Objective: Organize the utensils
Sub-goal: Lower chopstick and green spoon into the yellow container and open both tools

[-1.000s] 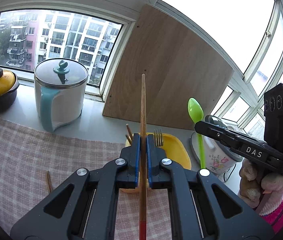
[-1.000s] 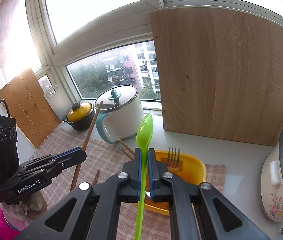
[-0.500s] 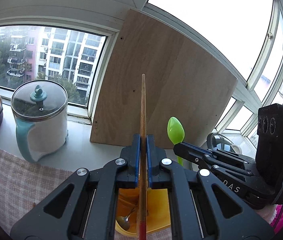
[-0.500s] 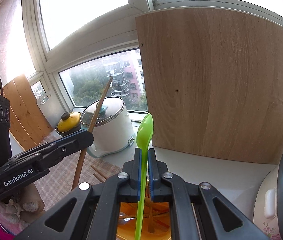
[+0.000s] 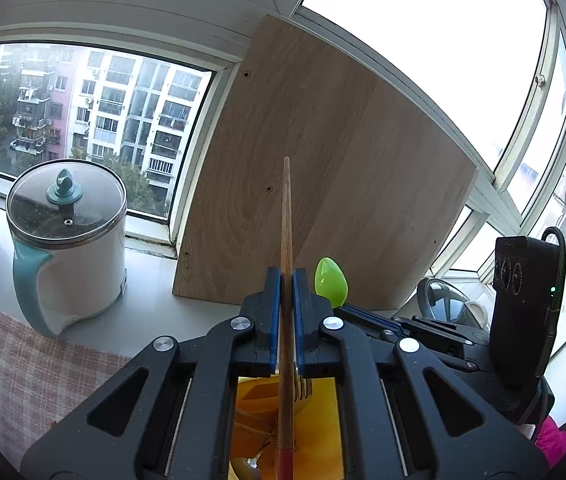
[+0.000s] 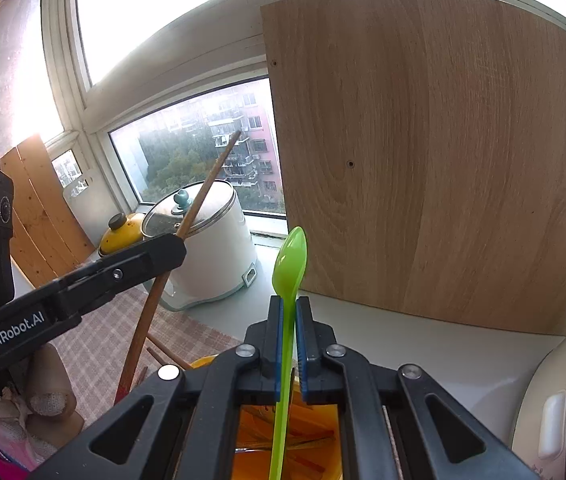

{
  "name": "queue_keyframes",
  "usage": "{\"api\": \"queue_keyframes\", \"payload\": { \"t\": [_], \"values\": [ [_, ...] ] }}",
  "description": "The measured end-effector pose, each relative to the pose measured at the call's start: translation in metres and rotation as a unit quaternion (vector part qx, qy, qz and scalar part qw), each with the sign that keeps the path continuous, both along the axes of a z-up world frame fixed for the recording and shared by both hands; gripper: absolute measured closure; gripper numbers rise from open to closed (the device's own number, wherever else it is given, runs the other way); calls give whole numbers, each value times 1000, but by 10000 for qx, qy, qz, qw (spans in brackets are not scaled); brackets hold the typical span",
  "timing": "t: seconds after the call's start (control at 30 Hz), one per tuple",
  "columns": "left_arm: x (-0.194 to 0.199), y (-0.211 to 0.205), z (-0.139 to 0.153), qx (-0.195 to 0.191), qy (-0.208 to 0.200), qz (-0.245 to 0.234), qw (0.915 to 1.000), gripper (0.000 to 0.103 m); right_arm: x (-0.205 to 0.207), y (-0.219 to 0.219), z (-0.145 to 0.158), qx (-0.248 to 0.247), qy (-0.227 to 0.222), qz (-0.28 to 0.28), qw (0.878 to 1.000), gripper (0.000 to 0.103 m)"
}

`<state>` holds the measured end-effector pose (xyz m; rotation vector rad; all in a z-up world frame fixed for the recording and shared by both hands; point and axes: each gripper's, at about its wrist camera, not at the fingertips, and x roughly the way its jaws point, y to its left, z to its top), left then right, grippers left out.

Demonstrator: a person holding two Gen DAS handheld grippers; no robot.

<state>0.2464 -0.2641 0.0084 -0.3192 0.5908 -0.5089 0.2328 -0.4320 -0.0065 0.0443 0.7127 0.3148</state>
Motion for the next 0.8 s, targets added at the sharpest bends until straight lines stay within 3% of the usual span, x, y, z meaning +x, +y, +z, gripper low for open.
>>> {"api": "queue_keyframes", "payload": {
  "t": [0.17, 0.8],
  "values": [
    [-3, 1, 8, 138, -253, 58, 9996, 99, 2, -4, 1, 47, -5, -44, 10000, 100],
    [13, 15, -29, -522, -85, -63, 9986, 99, 3, 6, -9, -107, 100, -39, 9999, 100]
  ]
}}
